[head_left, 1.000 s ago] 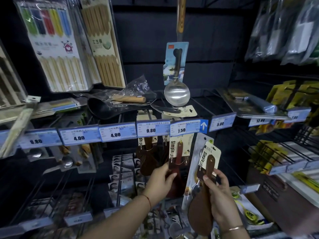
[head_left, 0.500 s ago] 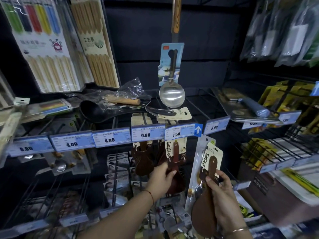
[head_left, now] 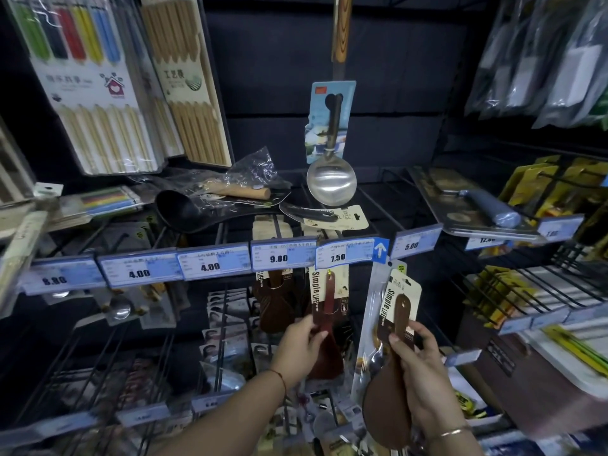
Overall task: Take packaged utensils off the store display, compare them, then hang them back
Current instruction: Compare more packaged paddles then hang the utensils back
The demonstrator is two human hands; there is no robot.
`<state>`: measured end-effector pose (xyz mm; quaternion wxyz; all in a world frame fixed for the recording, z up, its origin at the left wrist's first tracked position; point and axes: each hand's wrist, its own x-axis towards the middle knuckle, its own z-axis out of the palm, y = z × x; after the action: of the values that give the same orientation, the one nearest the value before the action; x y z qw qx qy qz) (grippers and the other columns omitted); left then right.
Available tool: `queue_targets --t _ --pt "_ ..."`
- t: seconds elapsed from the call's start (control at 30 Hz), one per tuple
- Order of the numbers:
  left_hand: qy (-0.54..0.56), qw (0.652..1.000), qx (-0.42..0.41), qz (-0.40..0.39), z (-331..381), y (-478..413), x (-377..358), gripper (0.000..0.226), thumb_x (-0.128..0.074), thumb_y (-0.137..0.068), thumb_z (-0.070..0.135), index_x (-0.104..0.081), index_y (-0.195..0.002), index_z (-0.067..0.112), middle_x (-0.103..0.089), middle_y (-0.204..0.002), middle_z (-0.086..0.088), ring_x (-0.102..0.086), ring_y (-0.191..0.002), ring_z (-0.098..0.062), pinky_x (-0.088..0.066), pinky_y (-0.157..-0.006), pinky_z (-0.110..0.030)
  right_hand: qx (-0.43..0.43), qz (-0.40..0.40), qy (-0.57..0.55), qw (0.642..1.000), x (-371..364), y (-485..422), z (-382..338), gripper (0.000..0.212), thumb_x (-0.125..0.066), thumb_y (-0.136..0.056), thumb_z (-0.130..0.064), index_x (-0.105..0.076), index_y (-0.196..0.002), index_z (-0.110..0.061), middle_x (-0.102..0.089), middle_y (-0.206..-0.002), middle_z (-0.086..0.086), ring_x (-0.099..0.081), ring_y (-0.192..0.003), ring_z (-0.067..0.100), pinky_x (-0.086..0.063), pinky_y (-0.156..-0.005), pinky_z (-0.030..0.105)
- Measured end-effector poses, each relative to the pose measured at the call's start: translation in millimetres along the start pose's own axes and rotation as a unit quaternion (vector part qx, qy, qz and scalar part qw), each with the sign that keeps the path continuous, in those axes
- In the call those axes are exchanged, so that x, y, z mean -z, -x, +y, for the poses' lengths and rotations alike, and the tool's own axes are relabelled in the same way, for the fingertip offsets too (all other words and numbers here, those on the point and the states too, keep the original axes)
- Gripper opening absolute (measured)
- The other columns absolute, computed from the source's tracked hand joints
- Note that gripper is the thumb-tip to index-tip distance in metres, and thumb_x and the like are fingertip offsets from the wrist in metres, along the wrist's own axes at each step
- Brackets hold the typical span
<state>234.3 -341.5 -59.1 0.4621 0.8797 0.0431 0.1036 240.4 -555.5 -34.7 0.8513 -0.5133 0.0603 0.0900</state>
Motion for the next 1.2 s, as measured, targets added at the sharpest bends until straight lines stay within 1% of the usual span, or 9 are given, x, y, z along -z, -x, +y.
queue_targets --t 0.1,0.2,0.3,0.47,0.53,0.7,0.8,1.0,1.2 --pt "-0.034 0.999 -0.035 -0.007 0 4 -3 0.030 -0.054 -0.094 0.022 -0.058 -0.123 0.015 -0.067 -0.117 -0.005 -0.062 -0.109 -0.018 -0.052 -0.092 -0.033 -0.002 0.004 0.003 1.000 2 -2 1 0.039 -0.063 -0.087 0.000 -0.053 -0.118 -0.022 -0.076 -0.098 0.017 -0.074 -0.072 0.019 -0.057 -0.053 0.028" --pt "-0.033 0.998 -0.053 -0.012 4 10 -4 0.031 -0.052 -0.095 0.028 -0.058 -0.121 0.013 -0.066 -0.119 -0.008 -0.061 -0.112 -0.021 -0.051 -0.093 -0.038 -0.006 0.007 0.002 1.000 4 -2 3 0.038 -0.063 -0.087 0.001 -0.054 -0.116 -0.022 -0.075 -0.099 0.018 -0.073 -0.071 0.021 -0.059 -0.056 0.030" --pt "-0.017 0.998 -0.063 0.000 13 9 -2 0.031 -0.053 -0.095 0.029 -0.057 -0.116 0.007 -0.068 -0.112 -0.011 -0.063 -0.106 -0.024 -0.052 -0.090 -0.043 -0.009 0.008 0.007 1.000 6 -3 3 0.037 -0.064 -0.087 0.000 -0.056 -0.114 -0.024 -0.076 -0.096 0.016 -0.072 -0.069 0.020 -0.058 -0.057 0.029" --pt "0.012 0.998 -0.062 -0.005 22 11 3 0.029 -0.056 -0.093 0.026 -0.059 -0.116 0.009 -0.069 -0.112 -0.005 -0.064 -0.106 -0.016 -0.053 -0.093 -0.042 -0.006 0.002 0.011 1.000 5 -2 4 0.039 -0.064 -0.087 0.000 -0.055 -0.118 -0.022 -0.076 -0.091 0.013 -0.071 -0.066 0.018 -0.058 -0.055 0.028" --pt "0.015 0.999 -0.050 -0.017 20 16 3 0.028 -0.057 -0.092 0.028 -0.060 -0.114 0.011 -0.069 -0.111 -0.003 -0.064 -0.105 -0.014 -0.053 -0.092 -0.043 -0.004 -0.001 0.009 1.000 4 -1 5 0.039 -0.064 -0.087 0.001 -0.054 -0.118 -0.020 -0.076 -0.093 0.017 -0.071 -0.065 0.020 -0.057 -0.052 0.029" --pt "0.047 0.998 -0.042 -0.030 22 29 1 0.023 -0.058 -0.091 0.028 -0.062 -0.113 0.022 -0.070 -0.109 0.009 -0.063 -0.105 -0.002 -0.054 -0.094 -0.038 -0.005 -0.008 0.013 1.000 3 0 4 0.040 -0.065 -0.085 0.001 -0.055 -0.117 -0.021 -0.074 -0.100 0.019 -0.071 -0.069 0.023 -0.057 -0.054 0.032" --pt "0.047 0.997 -0.042 -0.033 31 26 1 0.024 -0.058 -0.091 0.029 -0.062 -0.111 0.016 -0.070 -0.107 0.003 -0.064 -0.102 -0.008 -0.055 -0.091 -0.040 -0.003 -0.005 0.013 1.000 3 1 4 0.043 -0.066 -0.084 0.001 -0.054 -0.120 -0.020 -0.073 -0.100 0.020 -0.070 -0.067 0.022 -0.057 -0.054 0.033" --pt "0.038 0.998 -0.041 -0.015 39 21 6 0.026 -0.060 -0.091 0.026 -0.060 -0.109 0.007 -0.068 -0.102 -0.006 -0.065 -0.097 -0.015 -0.054 -0.088 -0.043 -0.002 -0.012 0.023 1.000 2 2 1 0.043 -0.065 -0.087 0.000 -0.052 -0.123 -0.020 -0.069 -0.110 0.024 -0.069 -0.072 0.024 -0.058 -0.059 0.033" --pt "0.035 0.998 -0.042 -0.018 26 30 13 0.029 -0.059 -0.091 0.020 -0.059 -0.120 0.017 -0.069 -0.107 -0.004 -0.064 -0.101 -0.014 -0.054 -0.092 -0.039 -0.007 -0.014 0.019 1.000 2 5 -2 0.044 -0.064 -0.087 0.000 -0.051 -0.123 -0.020 -0.069 -0.113 0.023 -0.070 -0.075 0.023 -0.057 -0.059 0.032"
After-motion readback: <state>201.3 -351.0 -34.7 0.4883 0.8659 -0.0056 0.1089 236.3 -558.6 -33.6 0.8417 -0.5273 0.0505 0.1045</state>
